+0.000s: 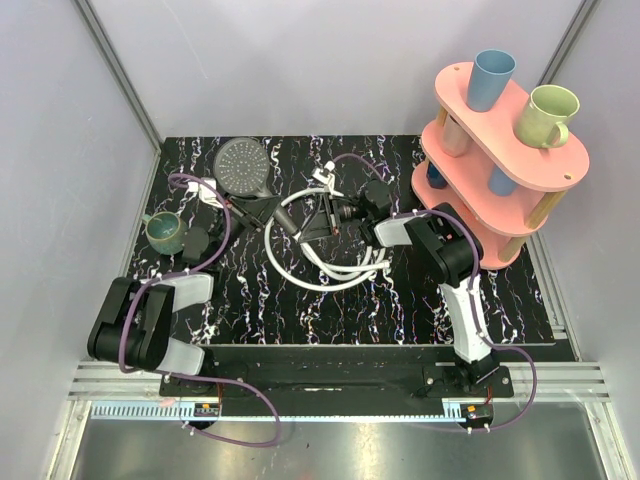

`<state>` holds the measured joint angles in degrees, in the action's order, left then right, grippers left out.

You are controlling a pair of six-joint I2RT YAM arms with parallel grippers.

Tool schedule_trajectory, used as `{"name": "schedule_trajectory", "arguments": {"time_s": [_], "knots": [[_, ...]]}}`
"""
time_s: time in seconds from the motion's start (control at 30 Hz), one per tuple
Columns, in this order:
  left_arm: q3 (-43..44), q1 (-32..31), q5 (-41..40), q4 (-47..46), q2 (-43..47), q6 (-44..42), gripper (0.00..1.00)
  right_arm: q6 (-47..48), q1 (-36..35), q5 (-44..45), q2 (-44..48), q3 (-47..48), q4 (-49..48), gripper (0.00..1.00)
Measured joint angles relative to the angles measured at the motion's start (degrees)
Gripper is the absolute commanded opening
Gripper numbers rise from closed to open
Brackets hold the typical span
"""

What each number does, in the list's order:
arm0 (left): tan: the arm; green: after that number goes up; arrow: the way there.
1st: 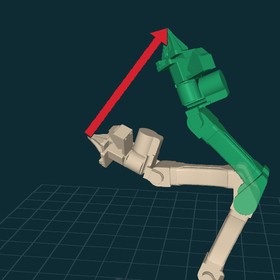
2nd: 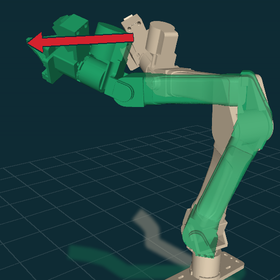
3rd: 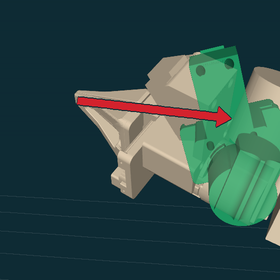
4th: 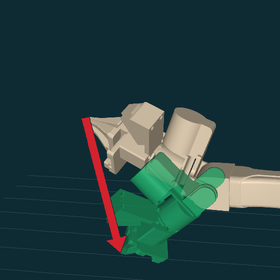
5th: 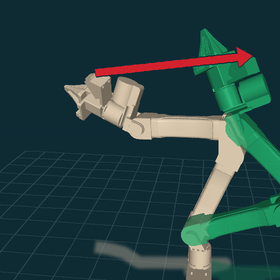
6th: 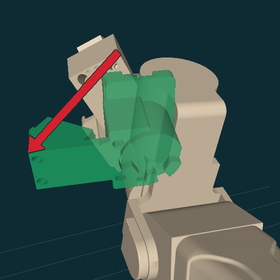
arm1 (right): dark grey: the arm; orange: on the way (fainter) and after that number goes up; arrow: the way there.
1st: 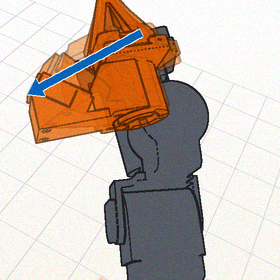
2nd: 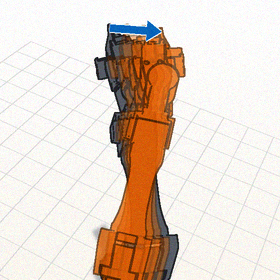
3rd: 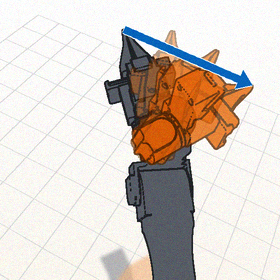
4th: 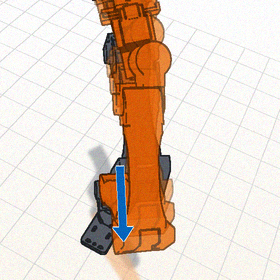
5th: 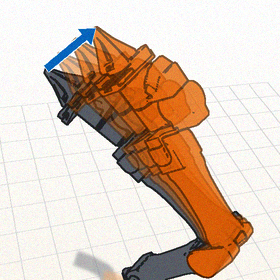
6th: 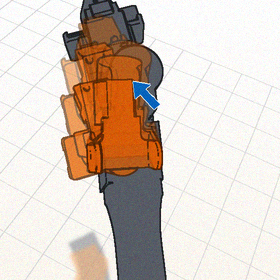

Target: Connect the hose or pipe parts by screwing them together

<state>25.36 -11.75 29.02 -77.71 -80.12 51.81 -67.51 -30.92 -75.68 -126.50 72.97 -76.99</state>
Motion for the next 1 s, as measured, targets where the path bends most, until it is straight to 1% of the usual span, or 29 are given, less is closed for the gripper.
{"name": "schedule_trajectory", "arguments": {"time_s": [0.07,0.1,0.17,0.2,0.33,0.5,0.67,0.73,0.8,0.87,0.97,1.0], "knots": [[-0.6,0.2,-0.5,0.2,-1.5,-0.3,0.00,-0.3,0.0,0.2,-1.8,0.0,0.4,0.30],[-1.0,0.2,-0.8,0.5,-2.1,-0.4,0.00,-0.5,0.0,0.2,-2.5,0.0,0.6,0.33],[-1.4,0.2,-1.4,0.9,-2.6,-0.9,0.00,-0.8,0.0,0.5,-3.3,0.0,1.1,0.36],[-1.6,0.2,-1.5,1.1,-2.7,-1.2,0.00,-1.2,0.0,1.0,-3.5,0.0,1.6,0.41],[-2.8,0.4,0.2,2.4,-3.3,-2.9,0.00,-2.3,1.6,5.4,-3.6,0.0,1.6,0.49],[-3.7,1.3,0.3,4.8,-4.4,-3.8,0.00,-2.6,4.4,8.4,-3.6,-0.8,1.6,0.54],[-3.8,1.4,0.2,4.9,-4.4,-4.0,0.00,-1.0,4.7,9.2,-3.5,-3.3,1.6,0.55],[-3.8,1.4,-0.1,4.9,-4.4,-4.0,0.00,1.4,4.7,10.0,-2.6,-5.8,1.9,0.56],[-3.8,1.4,-0.3,4.9,-4.4,-3.9,0.00,5.5,4.7,11.1,-0.9,-8.6,2.2,0.57],[-4.2,1.4,-0.7,4.9,-4.4,-3.9,0.00,11.0,4.6,13.3,2.3,-11.4,4.9,0.58],[-4.5,1.4,-1.2,5.1,-4.4,-3.9,0.00,21.3,4.4,19.6,10.4,-15.1,13.2,0.60],[-4.5,1.4,-1.3,5.2,-4.4,-3.9,0.00,25.2,4.2,22.5,13.7,-16.3,16.6,0.64]]}}
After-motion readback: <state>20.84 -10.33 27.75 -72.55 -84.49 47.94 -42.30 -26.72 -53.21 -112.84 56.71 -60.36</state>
